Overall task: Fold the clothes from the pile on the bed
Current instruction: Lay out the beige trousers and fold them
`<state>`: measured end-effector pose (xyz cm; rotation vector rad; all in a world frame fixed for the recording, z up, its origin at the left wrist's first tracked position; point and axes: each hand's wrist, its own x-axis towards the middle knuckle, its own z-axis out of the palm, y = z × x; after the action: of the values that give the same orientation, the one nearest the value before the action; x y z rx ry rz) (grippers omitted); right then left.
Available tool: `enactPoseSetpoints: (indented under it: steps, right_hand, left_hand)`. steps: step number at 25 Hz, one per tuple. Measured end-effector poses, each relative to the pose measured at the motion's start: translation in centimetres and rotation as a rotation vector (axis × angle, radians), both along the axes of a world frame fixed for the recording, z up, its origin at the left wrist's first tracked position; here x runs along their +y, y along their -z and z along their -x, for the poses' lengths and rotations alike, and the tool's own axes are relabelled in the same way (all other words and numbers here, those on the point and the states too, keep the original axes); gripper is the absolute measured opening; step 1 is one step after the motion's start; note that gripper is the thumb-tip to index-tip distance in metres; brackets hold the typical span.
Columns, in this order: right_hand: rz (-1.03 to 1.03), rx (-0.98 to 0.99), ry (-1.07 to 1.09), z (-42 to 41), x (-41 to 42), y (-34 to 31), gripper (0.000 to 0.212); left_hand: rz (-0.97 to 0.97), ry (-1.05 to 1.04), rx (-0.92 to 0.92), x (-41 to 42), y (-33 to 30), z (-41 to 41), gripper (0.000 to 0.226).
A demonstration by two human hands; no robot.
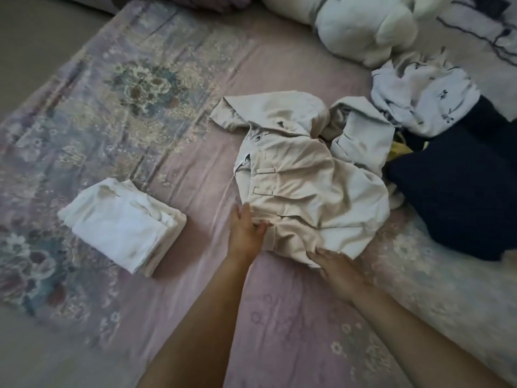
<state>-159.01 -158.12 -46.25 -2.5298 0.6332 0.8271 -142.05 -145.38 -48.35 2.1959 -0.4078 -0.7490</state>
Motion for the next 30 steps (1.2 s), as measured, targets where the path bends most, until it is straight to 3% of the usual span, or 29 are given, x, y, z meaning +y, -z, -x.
enactPoseSetpoints:
  steps: [3,5,8,13,17,22,25,27,30]
  right_hand:
    - [-0.003,0.043,0.019,-0.7,0.0,-0.4,0.048]
    - [-0.051,-0.015,0.107,-1.1,0.1,-1.4,0.046]
    - [-0.193,-0.140,0.235,-1.7,-0.1,-5.4,0.054]
    - [-0.177,-0.441,0.336,-4.2,-2.1,-17.1,0.051]
    - [-0.170,-0.694,0.166,-7.8,-1.9,-31.0,0.050]
    - [-0.312,-0.770,-0.033,-10.7,0.5,-45.9,0.050]
    - [-0.410,-0.892,0.015,-10.6,1.7,-53.1,0.005]
    - [-0.377,-1.018,0.035,-10.1,2.4,-56.9,0.023]
    - [-0.441,-1.140,0.115,-9.5,3.0,-60.8,0.012]
  left_hand:
    - [0.114,-0.236,0.248,0.4,-0.5,-0.2,0.015]
    - [0.111,-0.212,0.236,0.6,-2.0,-0.5,0.014]
    - [0.277,-0.143,0.177,0.4,-7.7,-1.3,0.015]
    - [0.394,0.196,-0.158,0.8,-20.1,-4.0,0.015]
    - [0.331,0.466,-0.446,1.8,-33.4,-5.3,0.008]
    - [0.325,0.669,-0.673,2.8,-49.5,-5.7,0.008]
    - [0.367,0.622,-0.696,3.6,-57.4,-5.7,0.013]
    - [0.434,0.514,-0.689,4.0,-60.6,-5.2,0.014]
    - [0.600,0.325,-0.649,4.4,-63.2,-3.7,0.015]
